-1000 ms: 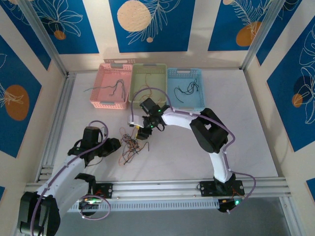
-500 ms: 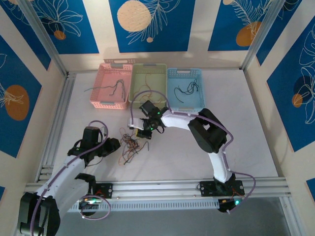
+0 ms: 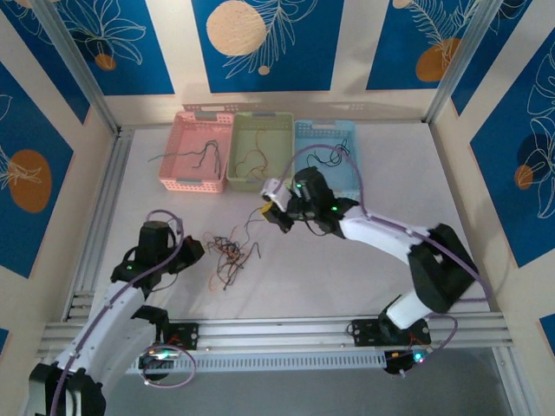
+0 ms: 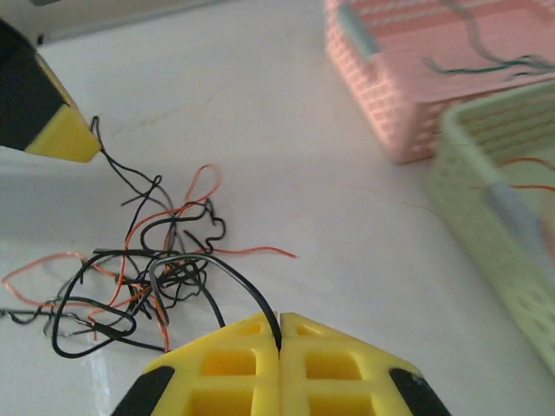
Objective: Untangle the cables
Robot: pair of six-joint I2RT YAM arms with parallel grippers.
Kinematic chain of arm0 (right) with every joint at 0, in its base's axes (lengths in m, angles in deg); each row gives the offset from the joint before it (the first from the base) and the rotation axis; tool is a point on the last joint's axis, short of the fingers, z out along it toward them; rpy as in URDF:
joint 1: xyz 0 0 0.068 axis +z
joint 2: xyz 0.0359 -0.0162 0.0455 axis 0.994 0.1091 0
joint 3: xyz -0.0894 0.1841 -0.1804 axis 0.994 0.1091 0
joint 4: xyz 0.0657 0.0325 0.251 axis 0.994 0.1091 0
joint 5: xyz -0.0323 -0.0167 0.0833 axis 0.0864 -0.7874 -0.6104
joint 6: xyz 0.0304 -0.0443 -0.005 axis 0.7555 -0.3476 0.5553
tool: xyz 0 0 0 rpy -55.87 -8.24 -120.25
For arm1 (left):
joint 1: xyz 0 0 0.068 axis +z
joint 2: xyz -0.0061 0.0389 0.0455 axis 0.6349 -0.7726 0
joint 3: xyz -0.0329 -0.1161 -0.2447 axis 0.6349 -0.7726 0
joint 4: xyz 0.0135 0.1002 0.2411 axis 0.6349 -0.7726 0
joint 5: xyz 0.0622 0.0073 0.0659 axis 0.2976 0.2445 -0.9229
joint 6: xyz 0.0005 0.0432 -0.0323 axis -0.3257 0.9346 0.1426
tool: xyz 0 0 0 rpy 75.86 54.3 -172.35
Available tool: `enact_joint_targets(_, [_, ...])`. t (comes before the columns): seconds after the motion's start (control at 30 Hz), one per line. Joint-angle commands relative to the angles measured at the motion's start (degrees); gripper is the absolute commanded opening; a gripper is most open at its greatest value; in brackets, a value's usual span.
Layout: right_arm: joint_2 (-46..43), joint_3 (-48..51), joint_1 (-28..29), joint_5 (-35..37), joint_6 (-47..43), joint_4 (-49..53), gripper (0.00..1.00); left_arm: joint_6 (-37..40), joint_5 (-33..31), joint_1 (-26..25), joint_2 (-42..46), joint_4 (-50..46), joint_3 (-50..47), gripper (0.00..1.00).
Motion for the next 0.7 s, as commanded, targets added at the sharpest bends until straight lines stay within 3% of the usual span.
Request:
enact_joint_targets(0.0, [-8.57, 4.51, -5.58, 3.45, 13.42, -6.67, 0.0, 0.87, -4.65, -0.11, 2.82, -5.71, 6.15, 0.0])
enact_joint_targets(0.17, [-20.96, 11.88, -20.53, 3.18, 30.4, -8.88, 0.0, 5.07, -12.33, -0.01, 6.44, -14.75, 16.0, 0.0])
enact_joint_targets(0.3, [-26.41, 14.46, -27.26, 6.47, 34.14, -6.38, 0.0, 8.83, -17.75, -0.07, 7.84, -20.28, 23.1, 0.0])
enact_joint_targets(0.67, [-27.05, 16.85, -43.14, 9.38, 46.87, 0.84, 0.0, 15.08, -27.63, -0.03, 9.91, -29.06, 33.3, 0.0])
